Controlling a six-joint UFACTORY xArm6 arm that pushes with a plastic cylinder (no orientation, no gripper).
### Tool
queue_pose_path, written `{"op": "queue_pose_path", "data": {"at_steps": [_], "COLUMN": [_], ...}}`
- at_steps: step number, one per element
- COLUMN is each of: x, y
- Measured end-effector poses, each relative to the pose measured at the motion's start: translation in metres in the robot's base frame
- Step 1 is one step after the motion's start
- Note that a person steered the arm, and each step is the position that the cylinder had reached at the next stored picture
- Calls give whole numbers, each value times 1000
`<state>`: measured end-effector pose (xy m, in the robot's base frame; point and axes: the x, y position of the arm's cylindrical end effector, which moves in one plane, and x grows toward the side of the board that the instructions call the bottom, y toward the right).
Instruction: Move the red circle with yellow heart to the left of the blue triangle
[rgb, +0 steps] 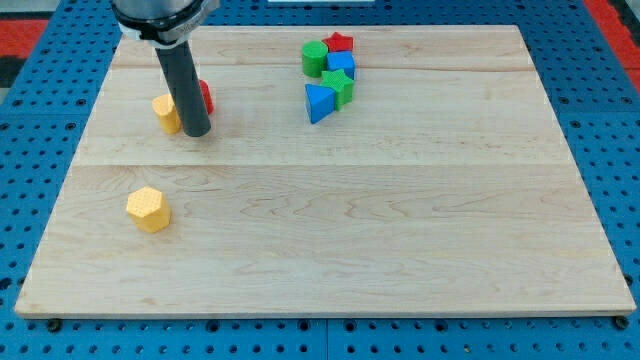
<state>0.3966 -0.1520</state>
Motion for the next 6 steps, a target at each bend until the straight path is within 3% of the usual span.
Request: {"op": "queue_pose_path", "data": {"at_steps": [3,5,6], "x": [3,-13,-41], "y": [-96,-72,-54]}}
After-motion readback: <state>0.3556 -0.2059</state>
